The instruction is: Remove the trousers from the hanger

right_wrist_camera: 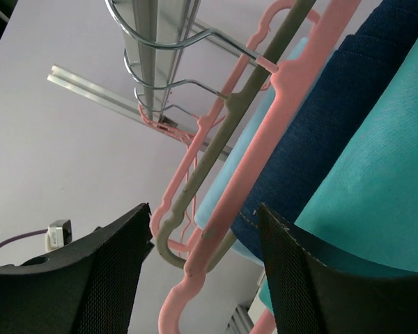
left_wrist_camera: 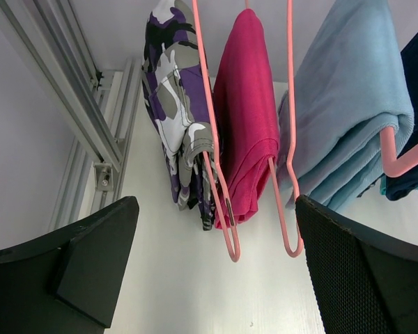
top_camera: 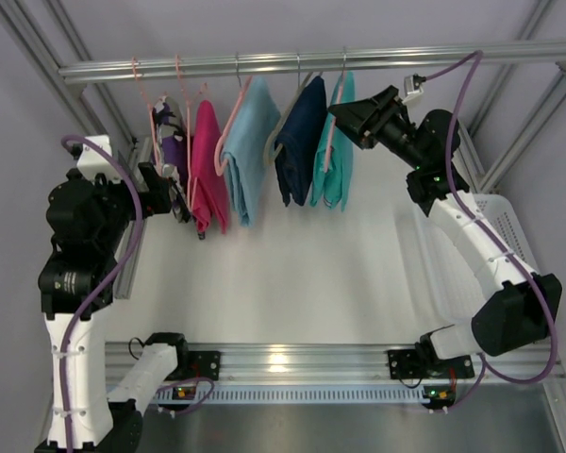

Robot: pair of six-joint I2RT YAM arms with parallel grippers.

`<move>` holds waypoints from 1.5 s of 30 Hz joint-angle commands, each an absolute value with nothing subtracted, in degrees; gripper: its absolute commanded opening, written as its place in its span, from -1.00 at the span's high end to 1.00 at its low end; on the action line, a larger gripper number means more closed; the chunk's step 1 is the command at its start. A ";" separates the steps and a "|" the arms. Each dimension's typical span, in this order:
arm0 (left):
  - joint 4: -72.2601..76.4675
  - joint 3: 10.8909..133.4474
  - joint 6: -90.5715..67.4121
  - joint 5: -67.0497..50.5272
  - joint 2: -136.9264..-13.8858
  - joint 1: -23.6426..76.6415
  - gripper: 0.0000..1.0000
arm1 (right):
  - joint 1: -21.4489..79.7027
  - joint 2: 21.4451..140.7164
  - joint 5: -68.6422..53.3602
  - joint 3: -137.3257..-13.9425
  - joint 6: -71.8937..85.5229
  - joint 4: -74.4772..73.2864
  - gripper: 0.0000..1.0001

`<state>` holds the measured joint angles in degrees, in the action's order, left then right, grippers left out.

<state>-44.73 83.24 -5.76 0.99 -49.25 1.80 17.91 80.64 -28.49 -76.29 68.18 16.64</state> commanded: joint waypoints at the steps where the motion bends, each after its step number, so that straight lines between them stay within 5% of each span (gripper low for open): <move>1: -40.08 82.18 -5.54 0.26 -48.96 1.49 -0.98 | 19.16 80.15 -28.04 -77.17 69.08 19.07 -0.25; 15: -38.41 80.69 -6.33 0.26 -49.13 1.49 -0.98 | 21.53 83.93 -28.74 -79.10 72.95 19.60 -0.15; 29: -37.88 79.28 -7.65 -2.29 -49.39 1.49 -0.98 | 21.36 77.78 -27.95 -80.86 77.96 10.63 0.63; 33: -37.79 78.93 -8.09 -2.37 -49.22 1.49 -0.98 | 21.27 77.61 -28.04 -83.05 77.96 10.11 1.00; 45: -37.62 78.31 -8.35 -2.37 -49.22 1.49 -0.98 | 20.74 78.93 -29.79 -90.00 78.14 16.34 1.00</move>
<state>-41.04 78.61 -7.68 -1.72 -49.28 1.80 20.73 80.97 -29.67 -82.74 79.75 2.00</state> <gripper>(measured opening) 0.991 0.164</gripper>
